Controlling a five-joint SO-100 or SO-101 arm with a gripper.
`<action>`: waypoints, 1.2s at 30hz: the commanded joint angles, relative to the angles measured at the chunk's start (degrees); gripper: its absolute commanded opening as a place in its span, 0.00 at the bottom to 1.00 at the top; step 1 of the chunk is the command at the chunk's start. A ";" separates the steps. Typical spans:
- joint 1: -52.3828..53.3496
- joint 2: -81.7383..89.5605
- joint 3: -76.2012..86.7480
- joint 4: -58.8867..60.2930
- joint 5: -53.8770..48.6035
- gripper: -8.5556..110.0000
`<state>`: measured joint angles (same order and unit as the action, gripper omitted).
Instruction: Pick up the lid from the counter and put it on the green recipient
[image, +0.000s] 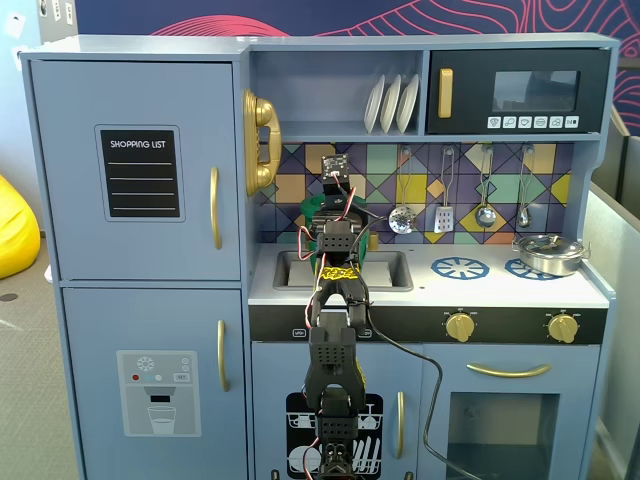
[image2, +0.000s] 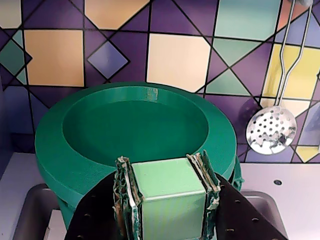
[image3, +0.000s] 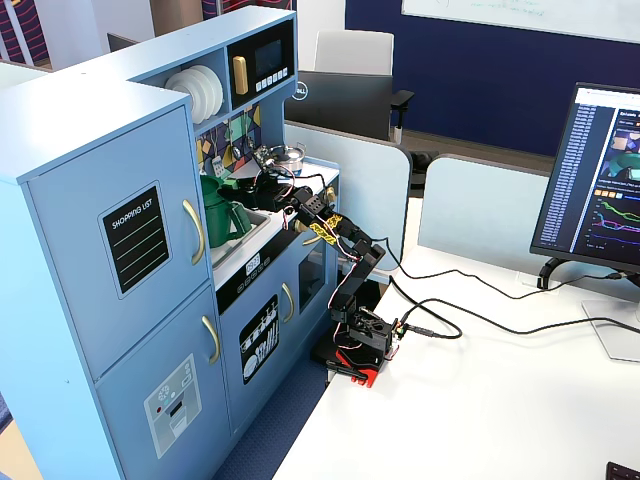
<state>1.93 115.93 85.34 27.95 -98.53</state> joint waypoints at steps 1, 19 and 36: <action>-0.26 1.67 -2.90 -0.44 -0.88 0.07; 3.16 3.69 0.53 1.85 2.64 0.30; 2.29 21.80 10.63 11.95 3.87 0.37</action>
<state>5.19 126.65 87.89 37.18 -94.04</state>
